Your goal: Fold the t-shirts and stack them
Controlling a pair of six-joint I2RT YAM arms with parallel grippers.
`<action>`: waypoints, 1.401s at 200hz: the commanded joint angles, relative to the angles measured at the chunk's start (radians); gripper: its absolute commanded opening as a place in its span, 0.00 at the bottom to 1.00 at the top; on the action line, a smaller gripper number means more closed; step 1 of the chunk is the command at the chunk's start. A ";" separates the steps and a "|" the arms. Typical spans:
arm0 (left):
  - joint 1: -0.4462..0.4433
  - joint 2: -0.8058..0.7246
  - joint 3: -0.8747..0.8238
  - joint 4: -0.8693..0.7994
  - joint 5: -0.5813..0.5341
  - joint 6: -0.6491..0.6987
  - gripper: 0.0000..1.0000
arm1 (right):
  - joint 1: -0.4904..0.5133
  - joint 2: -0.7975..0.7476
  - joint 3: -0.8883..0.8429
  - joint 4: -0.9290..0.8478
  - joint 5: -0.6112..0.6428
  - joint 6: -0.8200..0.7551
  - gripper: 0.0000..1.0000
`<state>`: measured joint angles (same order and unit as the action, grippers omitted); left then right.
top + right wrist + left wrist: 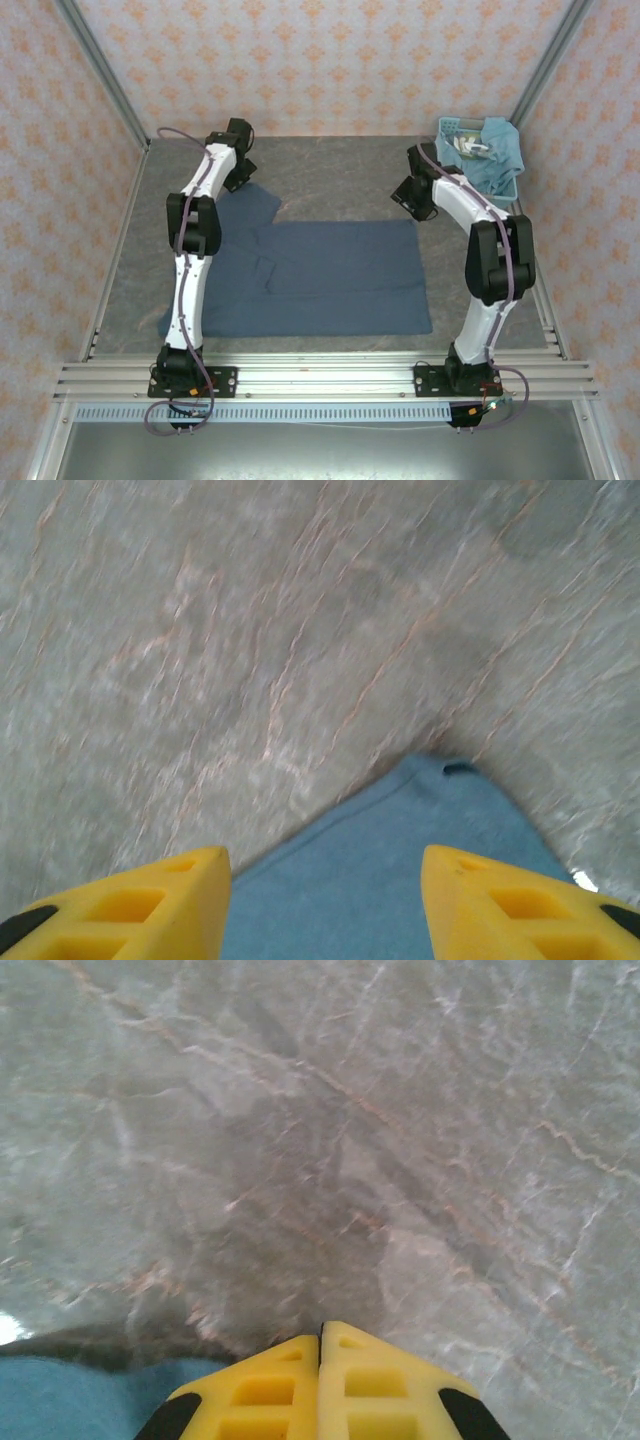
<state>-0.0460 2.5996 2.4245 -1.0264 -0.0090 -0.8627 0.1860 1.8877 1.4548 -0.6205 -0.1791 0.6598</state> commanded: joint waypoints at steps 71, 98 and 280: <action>-0.015 -0.242 -0.153 0.030 0.034 0.052 0.00 | -0.004 0.189 0.097 -0.108 0.149 0.132 0.50; -0.015 -0.282 -0.213 0.048 0.045 0.060 0.00 | -0.004 0.223 0.120 -0.121 0.156 0.139 0.47; -0.018 -0.605 -0.549 0.056 0.040 0.124 0.00 | -0.004 0.103 0.072 -0.183 0.215 0.114 0.00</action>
<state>-0.0593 2.1017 1.9507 -0.9668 0.0441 -0.7570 0.1886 2.0823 1.5665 -0.7795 0.0040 0.7956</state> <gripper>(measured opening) 0.046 0.043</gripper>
